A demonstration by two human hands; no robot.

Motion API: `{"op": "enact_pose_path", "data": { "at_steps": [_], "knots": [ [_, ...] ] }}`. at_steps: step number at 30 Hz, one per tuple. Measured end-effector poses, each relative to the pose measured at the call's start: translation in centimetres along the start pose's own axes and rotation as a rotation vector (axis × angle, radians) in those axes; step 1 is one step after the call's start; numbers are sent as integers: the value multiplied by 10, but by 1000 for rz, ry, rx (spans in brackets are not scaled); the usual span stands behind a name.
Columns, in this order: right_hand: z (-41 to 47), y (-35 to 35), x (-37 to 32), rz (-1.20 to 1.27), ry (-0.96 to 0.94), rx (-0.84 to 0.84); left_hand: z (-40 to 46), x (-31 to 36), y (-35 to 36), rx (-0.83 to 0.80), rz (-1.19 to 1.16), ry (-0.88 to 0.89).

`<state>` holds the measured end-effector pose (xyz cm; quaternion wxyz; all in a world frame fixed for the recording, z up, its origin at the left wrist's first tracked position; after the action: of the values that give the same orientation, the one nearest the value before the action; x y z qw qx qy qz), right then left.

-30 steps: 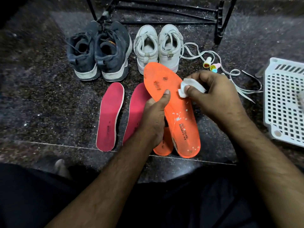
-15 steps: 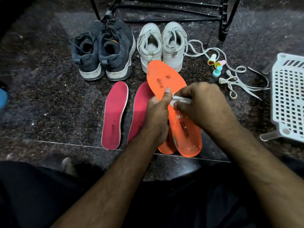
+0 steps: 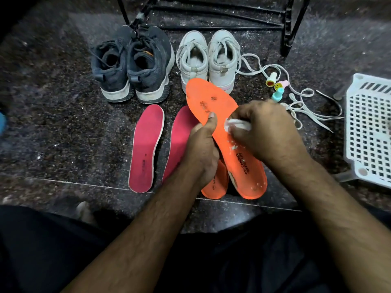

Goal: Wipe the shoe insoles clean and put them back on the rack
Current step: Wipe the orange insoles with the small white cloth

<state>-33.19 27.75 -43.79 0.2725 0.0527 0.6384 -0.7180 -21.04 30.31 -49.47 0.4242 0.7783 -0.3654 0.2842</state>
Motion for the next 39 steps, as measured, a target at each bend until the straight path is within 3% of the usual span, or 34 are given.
{"op": "enact_pose_path", "data": {
  "at_steps": [4,11,14,18,21,26,34,39],
  "knots": [
    [-14,12,-25,-7,-166,-105,3,-4,0,40,19,-20],
    [0,2,-3,2,-105,98,-5,-1,2,-84,106,-67],
    [2,8,-5,2,-138,-14,-3,-1,0,-54,81,-40],
    [2,12,-8,-65,-214,-29,-3,3,-1,1,58,31],
    [2,6,-12,-165,-226,-47,-5,1,0,27,26,55],
    [-14,7,-23,-358,-394,-213,-3,4,-1,107,-50,47],
    [-18,-4,-14,-221,-111,-282,-4,2,0,102,-93,27],
    [-12,6,-15,-89,-74,-79,-5,-2,2,60,-5,30]
  ]
}}
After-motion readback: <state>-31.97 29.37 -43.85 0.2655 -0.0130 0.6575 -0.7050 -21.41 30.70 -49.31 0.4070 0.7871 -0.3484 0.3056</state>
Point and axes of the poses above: each hand's wrist, its own z-axis towards the middle knuckle, its own y-axis out of the palm, x = y × z, the point moved 2 cm from there along z, towards the middle knuckle, and after that the axes turned 2 degrees about x, right-handed, at the moved point
